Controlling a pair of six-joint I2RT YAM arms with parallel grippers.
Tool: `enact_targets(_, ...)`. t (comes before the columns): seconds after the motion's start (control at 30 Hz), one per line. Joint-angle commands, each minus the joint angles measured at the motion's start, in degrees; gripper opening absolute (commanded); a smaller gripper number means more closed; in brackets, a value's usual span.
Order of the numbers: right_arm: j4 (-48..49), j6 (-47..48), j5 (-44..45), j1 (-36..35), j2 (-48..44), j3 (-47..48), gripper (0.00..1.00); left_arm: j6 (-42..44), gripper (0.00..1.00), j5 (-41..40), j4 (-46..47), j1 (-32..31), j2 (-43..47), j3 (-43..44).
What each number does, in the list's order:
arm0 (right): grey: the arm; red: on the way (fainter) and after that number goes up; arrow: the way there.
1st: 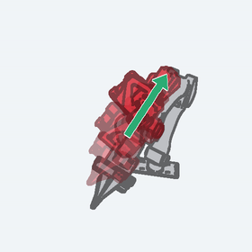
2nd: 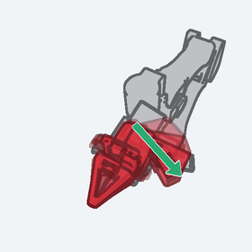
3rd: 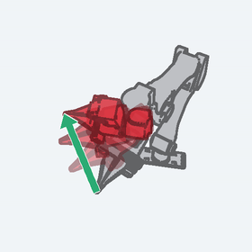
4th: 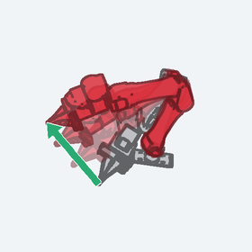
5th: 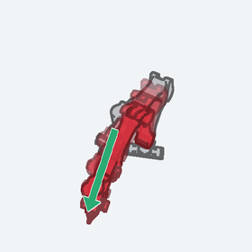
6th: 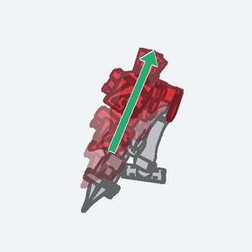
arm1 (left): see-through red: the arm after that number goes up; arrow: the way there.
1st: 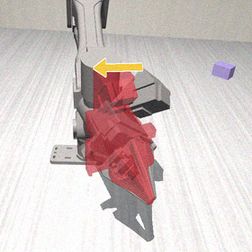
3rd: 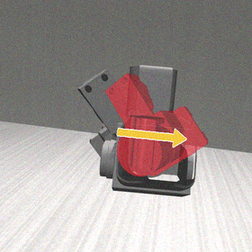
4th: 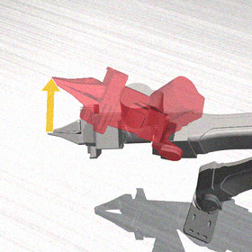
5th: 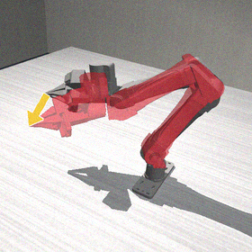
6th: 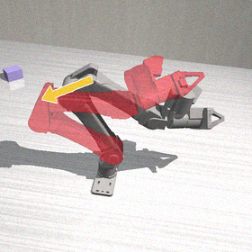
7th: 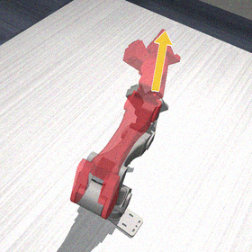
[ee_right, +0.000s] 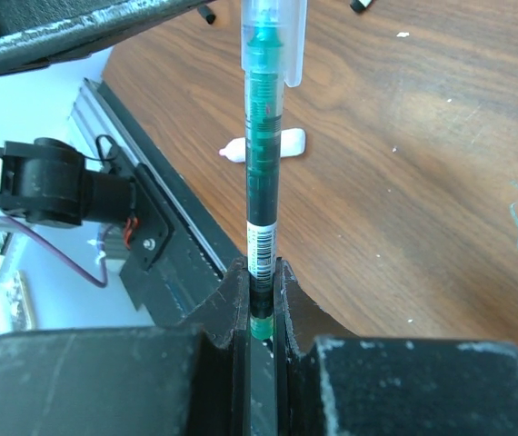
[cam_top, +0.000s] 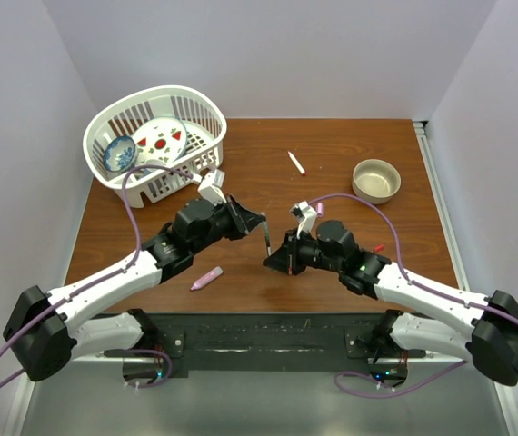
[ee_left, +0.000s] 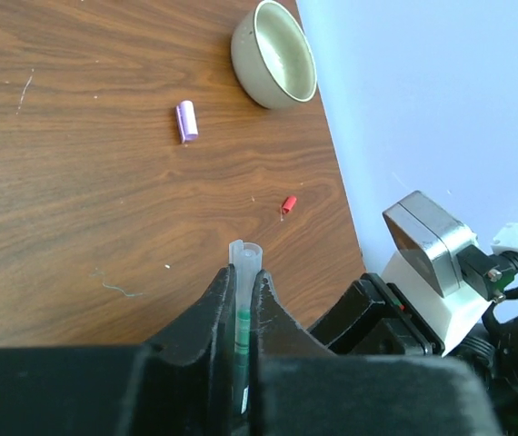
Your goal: Insert the pens into the pen caps
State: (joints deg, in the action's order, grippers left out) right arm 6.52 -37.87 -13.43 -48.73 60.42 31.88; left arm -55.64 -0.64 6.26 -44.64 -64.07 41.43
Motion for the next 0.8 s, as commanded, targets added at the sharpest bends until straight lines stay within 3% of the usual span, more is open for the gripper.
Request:
enact_targets(0.0, 2.36, 4.99, 2.45, 0.57, 1.36, 7.05, 0.0, 2.55, 0.23, 6.53, 1.65, -0.53, 1.58, -0.48)
enact_targets(0.17, 2.18, 6.05, 0.08, 0.57, 0.4, 7.06, 0.0, 3.87, 0.55, 3.12, -2.91, -0.53, 4.12, 3.73)
enact_targets(0.2, 2.26, 5.96, -0.36, 0.48, 0.31, 6.97, 0.0, 4.3, 0.57, 1.37, -5.45, -0.53, 4.39, 4.62)
enact_targets(0.4, 2.71, 4.65, -3.62, 0.57, 0.84, 6.88, 0.0, 8.96, 0.62, -4.71, -13.64, -0.53, 4.92, 11.39)
enact_targets(0.77, 2.35, 3.94, -5.64, 0.57, 0.75, 7.76, 0.0, 12.39, 0.6, -6.74, -16.72, -0.45, 2.99, 15.7)
